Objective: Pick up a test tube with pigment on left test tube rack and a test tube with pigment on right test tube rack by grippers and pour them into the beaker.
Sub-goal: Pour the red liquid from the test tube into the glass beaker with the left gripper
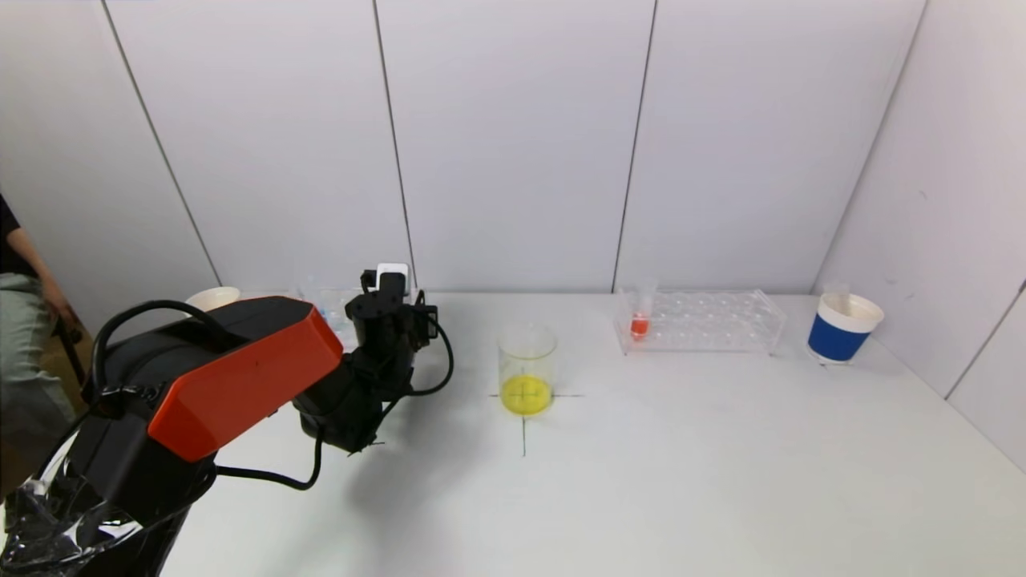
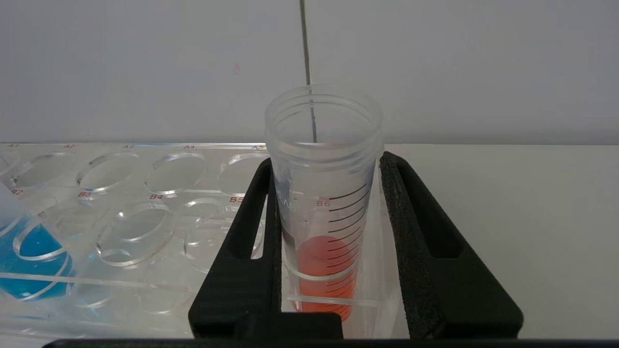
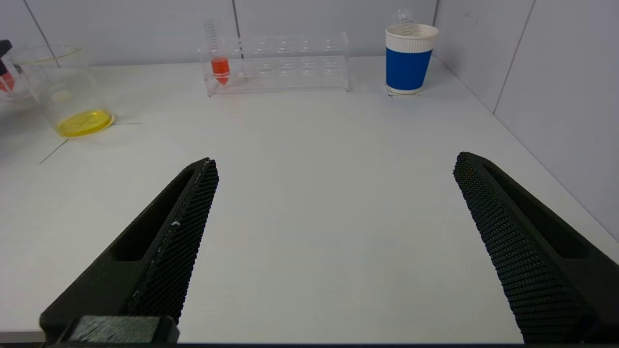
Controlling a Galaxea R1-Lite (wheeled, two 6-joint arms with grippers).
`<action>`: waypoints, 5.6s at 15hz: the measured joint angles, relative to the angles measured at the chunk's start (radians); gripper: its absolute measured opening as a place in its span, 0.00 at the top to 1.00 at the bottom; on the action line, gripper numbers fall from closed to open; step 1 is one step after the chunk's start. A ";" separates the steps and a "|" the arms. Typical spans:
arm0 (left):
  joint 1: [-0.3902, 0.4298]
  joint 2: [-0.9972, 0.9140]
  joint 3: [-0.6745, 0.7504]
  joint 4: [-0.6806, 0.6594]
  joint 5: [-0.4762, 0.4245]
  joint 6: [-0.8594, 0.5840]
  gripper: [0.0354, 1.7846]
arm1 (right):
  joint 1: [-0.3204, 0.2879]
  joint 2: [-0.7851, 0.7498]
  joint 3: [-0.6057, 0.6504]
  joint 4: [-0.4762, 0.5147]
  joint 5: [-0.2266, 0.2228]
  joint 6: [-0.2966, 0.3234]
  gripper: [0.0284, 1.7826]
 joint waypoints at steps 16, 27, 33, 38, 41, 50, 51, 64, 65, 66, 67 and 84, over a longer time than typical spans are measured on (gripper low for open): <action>-0.003 -0.043 0.006 -0.003 0.002 0.006 0.75 | 0.000 0.000 0.000 0.000 0.000 0.000 0.01; -0.003 -0.066 0.009 0.014 0.003 0.010 0.75 | 0.000 0.000 0.000 0.000 0.000 0.000 0.01; -0.003 -0.100 0.017 0.035 0.003 0.014 0.75 | 0.000 0.000 0.000 0.000 0.000 0.000 0.01; -0.004 -0.144 0.016 0.069 0.003 0.034 0.75 | 0.000 0.000 0.000 0.000 0.000 0.000 0.01; -0.005 -0.181 0.015 0.107 0.002 0.037 0.75 | 0.000 0.000 0.000 0.000 -0.001 0.000 0.01; -0.017 -0.327 -0.017 0.297 -0.009 0.038 0.75 | 0.000 0.000 0.000 0.000 0.000 0.000 0.01; -0.020 -0.344 -0.027 0.329 -0.011 0.038 0.75 | 0.000 0.000 0.000 0.000 0.000 0.000 0.01; -0.091 -0.444 -0.337 0.766 -0.107 0.037 0.75 | 0.000 0.000 0.000 0.000 0.000 0.000 0.01; -0.095 -0.443 -0.363 0.807 -0.144 0.033 0.75 | 0.000 0.000 0.000 0.000 0.000 0.000 0.01; -0.097 -0.442 -0.381 0.840 -0.175 0.030 0.75 | 0.000 0.000 0.000 0.000 0.000 0.000 0.01; -0.099 -0.439 -0.397 0.860 -0.204 0.028 0.75 | 0.000 0.000 0.000 0.000 0.000 0.000 0.01; -0.058 -0.249 -0.597 0.872 -0.785 0.220 0.75 | 0.000 0.000 0.000 0.000 0.000 0.000 0.01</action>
